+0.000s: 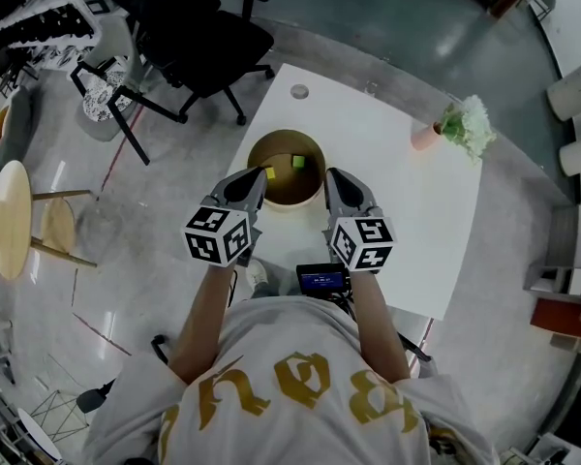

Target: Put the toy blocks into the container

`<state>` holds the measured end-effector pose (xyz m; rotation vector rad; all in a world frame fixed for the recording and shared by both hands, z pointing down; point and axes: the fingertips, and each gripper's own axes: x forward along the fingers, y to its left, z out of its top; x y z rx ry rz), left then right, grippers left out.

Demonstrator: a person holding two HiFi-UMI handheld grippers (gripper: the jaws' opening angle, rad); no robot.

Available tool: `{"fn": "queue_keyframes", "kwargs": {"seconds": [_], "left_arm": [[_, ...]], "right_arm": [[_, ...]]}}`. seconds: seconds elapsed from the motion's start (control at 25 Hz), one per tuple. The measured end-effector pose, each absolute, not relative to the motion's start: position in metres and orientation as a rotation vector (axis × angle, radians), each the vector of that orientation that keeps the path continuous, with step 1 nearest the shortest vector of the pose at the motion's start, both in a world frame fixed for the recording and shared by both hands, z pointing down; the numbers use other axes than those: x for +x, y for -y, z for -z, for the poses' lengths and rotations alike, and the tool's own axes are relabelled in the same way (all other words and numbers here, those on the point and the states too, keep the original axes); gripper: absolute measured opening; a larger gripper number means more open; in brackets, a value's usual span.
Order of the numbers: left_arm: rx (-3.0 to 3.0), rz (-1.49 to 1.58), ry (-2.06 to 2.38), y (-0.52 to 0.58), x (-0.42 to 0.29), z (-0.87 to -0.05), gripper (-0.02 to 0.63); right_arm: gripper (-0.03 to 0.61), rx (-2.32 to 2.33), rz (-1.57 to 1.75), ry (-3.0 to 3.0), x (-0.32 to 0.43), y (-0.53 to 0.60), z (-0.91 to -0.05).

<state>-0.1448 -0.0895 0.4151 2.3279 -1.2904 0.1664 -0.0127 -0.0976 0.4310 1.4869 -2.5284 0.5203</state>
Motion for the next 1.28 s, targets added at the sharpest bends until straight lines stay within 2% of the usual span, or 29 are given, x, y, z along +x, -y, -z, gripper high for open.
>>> {"fn": "queue_keyframes", "kwargs": {"seconds": [1.28], "left_arm": [[2.365, -0.148, 1.331, 0.087, -0.136, -0.403, 0.0]], "right_arm": [[0.021, 1.617, -0.481, 2.413, 0.018, 0.092, -0.431]]}}
